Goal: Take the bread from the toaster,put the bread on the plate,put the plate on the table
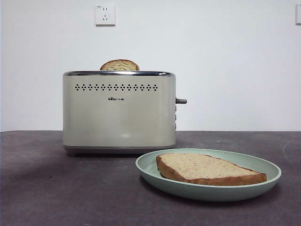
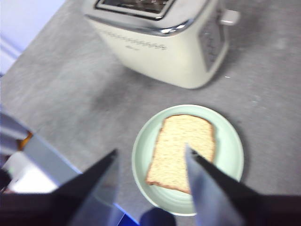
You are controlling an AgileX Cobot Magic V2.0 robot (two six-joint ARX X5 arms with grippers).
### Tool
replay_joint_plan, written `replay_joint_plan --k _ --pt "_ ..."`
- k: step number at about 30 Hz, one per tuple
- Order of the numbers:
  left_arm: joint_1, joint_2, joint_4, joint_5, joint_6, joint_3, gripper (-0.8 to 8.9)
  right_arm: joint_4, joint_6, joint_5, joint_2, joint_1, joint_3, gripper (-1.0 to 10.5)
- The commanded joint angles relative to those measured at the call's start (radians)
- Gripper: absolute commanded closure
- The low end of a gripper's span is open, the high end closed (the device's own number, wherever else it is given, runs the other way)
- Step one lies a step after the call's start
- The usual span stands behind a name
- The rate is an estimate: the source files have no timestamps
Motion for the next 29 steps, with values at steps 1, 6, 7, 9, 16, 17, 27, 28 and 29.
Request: replay_joint_plan --k 1,6,7,9,16,17,27,28,29 --pt "-0.001 -0.041 0.008 -0.024 -0.014 -0.047 8.22 0.004 -0.04 -0.056 0.0 0.006 0.0 9.6" --pt "-0.001 -0.055 0.005 -0.043 -0.015 -0.056 8.22 0.005 -0.039 -0.071 0.0 0.006 0.0 9.6" --pt "-0.001 -0.055 -0.006 -0.043 -0.014 -0.056 8.21 0.003 -0.031 -0.071 0.0 0.006 0.0 9.5" --pt "-0.001 -0.051 -0.037 -0.044 -0.014 -0.056 8.14 0.003 -0.011 -0.071 0.0 0.005 0.0 9.5" --pt "-0.001 -0.045 -0.1 -0.044 -0.014 -0.056 8.14 0.004 -0.014 -0.07 0.0 0.005 0.0 9.5" --pt "-0.001 -0.045 -0.101 -0.044 -0.014 -0.056 8.14 0.004 -0.014 -0.07 0.0 0.005 0.0 9.5" --pt "0.018 -0.05 -0.101 -0.048 -0.008 -0.056 8.14 0.004 -0.014 -0.07 0.0 0.005 0.0 9.5" --pt "0.045 -0.067 -0.09 -0.049 0.016 -0.057 8.14 0.003 -0.014 -0.07 0.0 0.005 0.0 9.5" --pt "0.072 -0.079 -0.087 -0.031 0.016 -0.061 8.14 0.004 -0.014 -0.07 0.0 0.005 0.0 9.5"
